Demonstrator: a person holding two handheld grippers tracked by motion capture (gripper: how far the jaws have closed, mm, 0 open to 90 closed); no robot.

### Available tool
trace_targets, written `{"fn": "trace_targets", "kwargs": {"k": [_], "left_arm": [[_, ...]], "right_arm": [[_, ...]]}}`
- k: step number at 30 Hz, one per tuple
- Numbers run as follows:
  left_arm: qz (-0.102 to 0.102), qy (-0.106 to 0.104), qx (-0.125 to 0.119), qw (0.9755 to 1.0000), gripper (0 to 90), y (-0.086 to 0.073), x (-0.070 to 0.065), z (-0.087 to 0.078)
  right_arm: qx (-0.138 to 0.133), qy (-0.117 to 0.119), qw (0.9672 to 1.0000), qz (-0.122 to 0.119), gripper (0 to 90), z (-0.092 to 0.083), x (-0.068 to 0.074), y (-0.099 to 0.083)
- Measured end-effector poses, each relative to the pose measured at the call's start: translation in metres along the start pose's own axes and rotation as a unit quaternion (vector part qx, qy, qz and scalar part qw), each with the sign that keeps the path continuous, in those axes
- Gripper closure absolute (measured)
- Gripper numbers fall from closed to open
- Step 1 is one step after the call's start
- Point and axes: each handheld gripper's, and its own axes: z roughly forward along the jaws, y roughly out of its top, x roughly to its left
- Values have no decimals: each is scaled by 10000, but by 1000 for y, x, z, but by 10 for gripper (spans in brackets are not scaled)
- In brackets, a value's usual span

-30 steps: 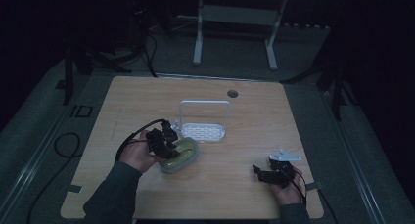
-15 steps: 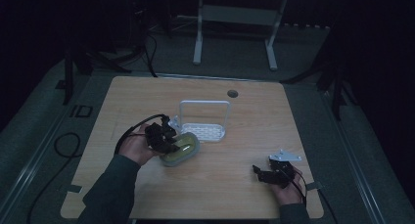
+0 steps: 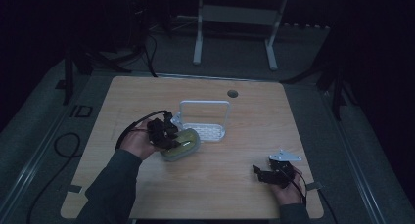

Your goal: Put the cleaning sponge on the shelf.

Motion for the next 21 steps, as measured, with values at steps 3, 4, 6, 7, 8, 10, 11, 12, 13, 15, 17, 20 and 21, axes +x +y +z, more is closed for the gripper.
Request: {"fn": "trace_targets", "kwargs": {"k": [3,4,6,7,8,10,11,12,13,15,17,20,21], "left_arm": [[54,24,14,10000,719,2,1,0],[135,44,5,9999,719,3,2,0],[159,45,18,9999,719,4,2,-1],[171,59,5,9998,719,5,3,-1],[171,59,5,9998,719,5,3,-1],[181,65,2,9998,719,7,4,-1],[181,65,2,9998,719,7,4,-1],[215,81,36,9997,719,8,5,-1],[211,82,35,9997,719,8,4,-1],[223,90,31,9997,719,9,5,-1],[293,120,25,9995,719,11,5,-2],[342,146,33,9993,719,13,5,-3],[362,170,37,9992,719,15,5,-4]], "right_arm": [[0,0,10000,1,209,0,0,0],[0,0,10000,-2,209,0,0,0],[0,0,10000,-3,209,0,0,0],[-1,0,10000,2,209,0,0,0],[-3,0,10000,6,209,0,0,0],[-3,0,10000,6,209,0,0,0],[-3,0,10000,6,209,0,0,0],[-1,0,10000,0,209,0,0,0],[0,0,10000,-4,209,0,0,0],[1,0,10000,-4,209,0,0,0],[-1,0,10000,0,209,0,0,0],[-1,0,10000,0,208,0,0,0],[-1,0,10000,0,209,0,0,0]]}}
